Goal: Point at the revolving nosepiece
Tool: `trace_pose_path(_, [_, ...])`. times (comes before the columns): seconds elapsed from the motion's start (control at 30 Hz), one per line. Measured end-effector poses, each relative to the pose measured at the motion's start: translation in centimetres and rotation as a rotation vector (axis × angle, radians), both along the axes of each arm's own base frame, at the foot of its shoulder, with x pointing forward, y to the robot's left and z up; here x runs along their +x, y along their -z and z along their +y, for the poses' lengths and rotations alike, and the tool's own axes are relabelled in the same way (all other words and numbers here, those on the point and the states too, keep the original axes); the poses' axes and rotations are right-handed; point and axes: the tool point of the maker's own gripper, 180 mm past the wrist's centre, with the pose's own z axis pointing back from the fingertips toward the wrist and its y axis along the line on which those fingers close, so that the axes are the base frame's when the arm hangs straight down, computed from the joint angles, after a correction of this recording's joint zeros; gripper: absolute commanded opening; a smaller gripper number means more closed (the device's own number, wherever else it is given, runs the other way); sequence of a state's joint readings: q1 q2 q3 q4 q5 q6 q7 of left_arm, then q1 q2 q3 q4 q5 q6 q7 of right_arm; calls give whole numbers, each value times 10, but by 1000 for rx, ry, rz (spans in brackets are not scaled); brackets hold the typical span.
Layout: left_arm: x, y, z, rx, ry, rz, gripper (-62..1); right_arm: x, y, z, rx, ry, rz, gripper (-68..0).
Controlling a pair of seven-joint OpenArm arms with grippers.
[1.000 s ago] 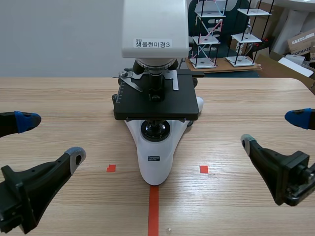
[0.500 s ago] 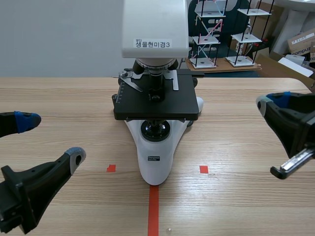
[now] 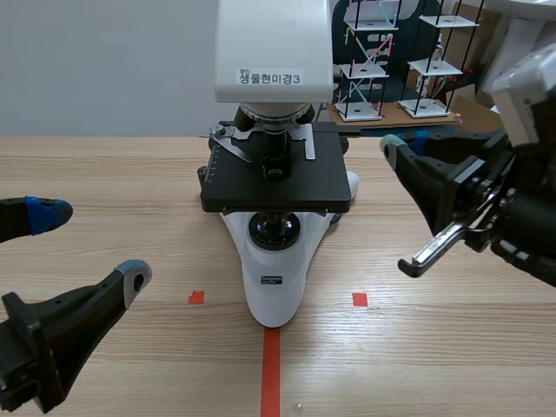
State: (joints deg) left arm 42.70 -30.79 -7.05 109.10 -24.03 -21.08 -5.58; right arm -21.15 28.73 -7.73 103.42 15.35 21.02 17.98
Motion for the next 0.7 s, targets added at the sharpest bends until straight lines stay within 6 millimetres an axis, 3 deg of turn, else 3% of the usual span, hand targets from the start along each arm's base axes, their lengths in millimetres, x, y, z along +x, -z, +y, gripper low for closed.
trace_pose_path(0.7, [0,0,0,0,0,0,14,18,-8,21,47,-80,-93,-656])
